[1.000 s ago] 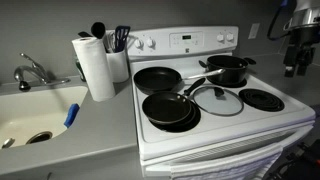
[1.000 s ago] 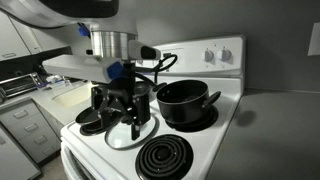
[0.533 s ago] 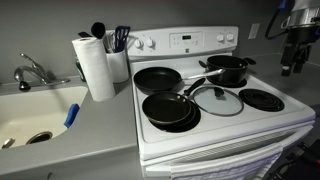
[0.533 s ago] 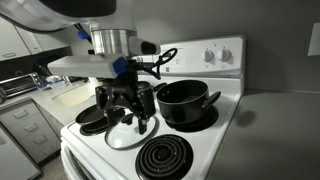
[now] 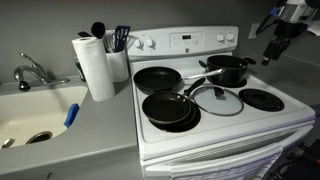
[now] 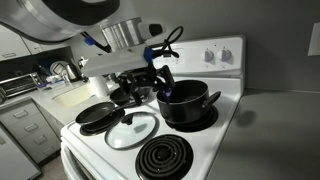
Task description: Turn on the stove
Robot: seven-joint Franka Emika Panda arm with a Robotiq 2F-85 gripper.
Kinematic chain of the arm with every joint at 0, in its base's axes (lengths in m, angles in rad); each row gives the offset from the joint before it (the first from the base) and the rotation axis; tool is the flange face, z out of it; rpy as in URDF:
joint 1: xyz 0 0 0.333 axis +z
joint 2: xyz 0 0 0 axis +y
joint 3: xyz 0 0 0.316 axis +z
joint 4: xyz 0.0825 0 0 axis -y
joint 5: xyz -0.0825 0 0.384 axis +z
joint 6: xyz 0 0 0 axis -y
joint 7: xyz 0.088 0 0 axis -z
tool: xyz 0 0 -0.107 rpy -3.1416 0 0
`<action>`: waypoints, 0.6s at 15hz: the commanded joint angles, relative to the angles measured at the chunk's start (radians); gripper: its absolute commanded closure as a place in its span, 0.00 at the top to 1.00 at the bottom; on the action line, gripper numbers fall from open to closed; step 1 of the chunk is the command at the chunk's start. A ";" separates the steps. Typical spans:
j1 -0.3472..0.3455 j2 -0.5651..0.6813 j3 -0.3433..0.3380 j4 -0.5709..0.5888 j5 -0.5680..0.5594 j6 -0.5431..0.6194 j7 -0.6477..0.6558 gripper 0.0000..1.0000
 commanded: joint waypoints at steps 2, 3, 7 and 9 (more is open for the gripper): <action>0.006 0.071 -0.016 0.024 0.029 0.190 -0.099 1.00; -0.012 0.025 0.009 0.002 0.012 0.153 -0.046 1.00; -0.011 0.028 0.011 0.003 0.014 0.158 -0.048 1.00; -0.010 0.055 0.010 -0.001 0.007 0.227 -0.051 1.00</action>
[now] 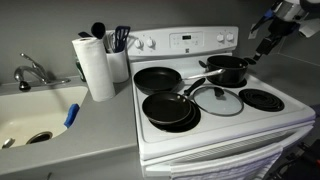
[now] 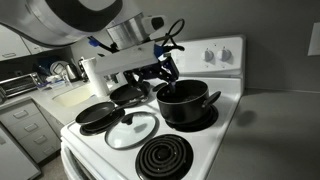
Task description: Turn on the stove
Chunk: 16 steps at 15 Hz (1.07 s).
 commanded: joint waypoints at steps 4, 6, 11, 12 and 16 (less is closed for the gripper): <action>0.013 0.126 -0.002 0.019 0.021 0.328 -0.052 1.00; 0.034 0.179 -0.008 0.032 0.047 0.454 -0.079 0.74; 0.138 0.284 -0.045 0.083 0.207 0.610 -0.216 0.38; 0.158 0.299 -0.050 0.098 0.242 0.623 -0.247 0.30; 0.207 0.333 -0.071 0.137 0.386 0.666 -0.383 0.02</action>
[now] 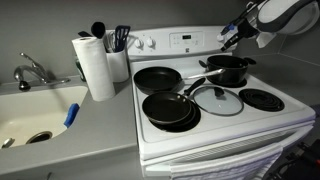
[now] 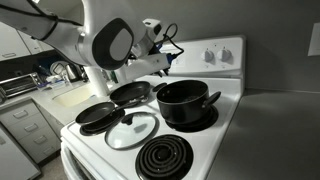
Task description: Turn on the stove
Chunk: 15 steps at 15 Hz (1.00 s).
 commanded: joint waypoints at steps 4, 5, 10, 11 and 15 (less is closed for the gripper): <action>0.063 0.055 -0.050 0.060 0.243 0.110 -0.253 0.00; 0.073 0.055 -0.056 0.071 0.284 0.110 -0.293 0.00; 0.128 0.067 -0.086 0.149 0.516 0.076 -0.525 0.00; 0.136 0.076 -0.095 0.172 0.569 0.060 -0.578 0.00; 0.127 0.142 -0.114 0.272 0.801 -0.023 -0.802 0.00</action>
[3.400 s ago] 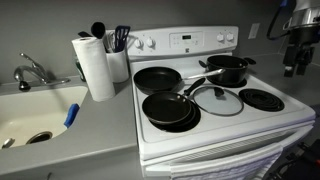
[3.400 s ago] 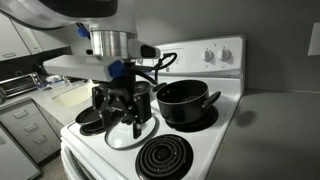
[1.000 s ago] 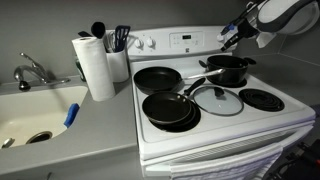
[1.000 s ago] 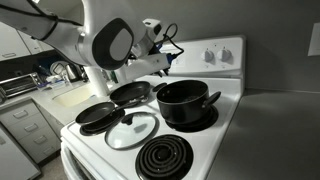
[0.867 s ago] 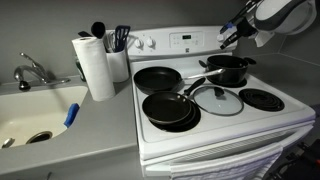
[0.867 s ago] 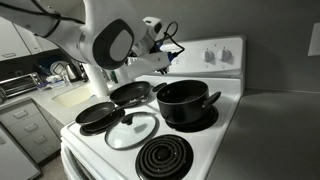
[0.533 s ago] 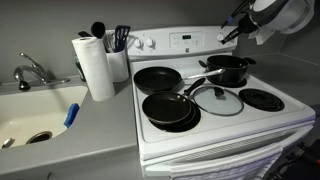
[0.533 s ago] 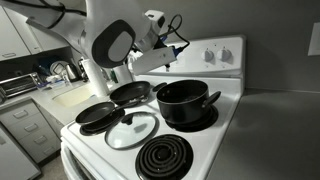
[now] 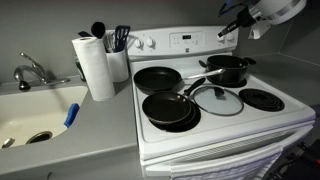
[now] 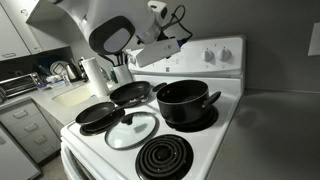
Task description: Turn on the stove
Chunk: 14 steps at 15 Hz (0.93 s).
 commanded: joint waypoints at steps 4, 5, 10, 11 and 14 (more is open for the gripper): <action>-0.047 0.189 -0.034 0.209 0.354 -0.173 -0.355 0.00; -0.059 0.219 -0.031 0.235 0.388 -0.194 -0.392 0.00; -0.099 0.354 -0.017 0.353 0.467 -0.255 -0.471 0.00; -0.101 0.373 -0.016 0.374 0.470 -0.261 -0.472 0.00; -0.098 0.416 -0.014 0.424 0.455 -0.266 -0.451 0.00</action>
